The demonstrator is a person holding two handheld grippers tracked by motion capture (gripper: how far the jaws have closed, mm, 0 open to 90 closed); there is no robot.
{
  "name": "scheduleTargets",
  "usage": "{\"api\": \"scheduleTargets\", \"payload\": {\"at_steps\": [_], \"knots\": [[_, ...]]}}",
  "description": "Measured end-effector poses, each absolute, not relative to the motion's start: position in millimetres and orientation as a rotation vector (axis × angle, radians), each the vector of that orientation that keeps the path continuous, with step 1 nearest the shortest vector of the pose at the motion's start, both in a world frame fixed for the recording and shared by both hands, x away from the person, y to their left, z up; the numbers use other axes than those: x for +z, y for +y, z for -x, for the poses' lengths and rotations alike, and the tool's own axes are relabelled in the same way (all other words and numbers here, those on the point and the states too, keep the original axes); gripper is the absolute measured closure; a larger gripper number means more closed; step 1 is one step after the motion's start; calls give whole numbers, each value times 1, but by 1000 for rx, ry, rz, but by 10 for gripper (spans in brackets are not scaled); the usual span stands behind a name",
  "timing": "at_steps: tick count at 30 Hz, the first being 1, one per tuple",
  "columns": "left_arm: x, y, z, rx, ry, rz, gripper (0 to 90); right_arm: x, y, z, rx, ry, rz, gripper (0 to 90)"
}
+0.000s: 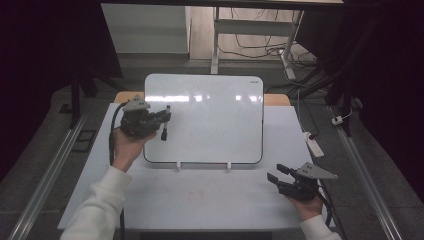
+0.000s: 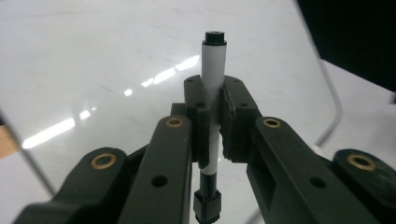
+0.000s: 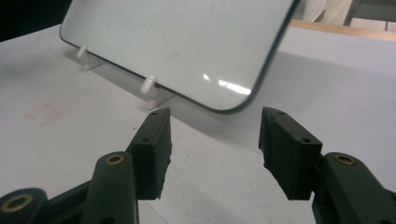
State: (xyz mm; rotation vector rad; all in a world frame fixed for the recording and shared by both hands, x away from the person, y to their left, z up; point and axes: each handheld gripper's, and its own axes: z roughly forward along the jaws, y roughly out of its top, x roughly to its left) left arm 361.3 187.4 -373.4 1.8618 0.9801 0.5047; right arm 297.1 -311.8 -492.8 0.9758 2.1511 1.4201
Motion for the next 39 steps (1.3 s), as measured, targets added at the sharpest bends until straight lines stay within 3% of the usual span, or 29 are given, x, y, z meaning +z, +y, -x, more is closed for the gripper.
{"api": "scheduleTargets", "payload": {"at_steps": [19,39], "knots": [[-352,199,-447,649,1172,-1983,809,-496,-307,-301,1394,2166,-949,445],[-371,184,-475,743,1139,-2035,791,-499,-309,-299,1376,2173,-965,445]]}}
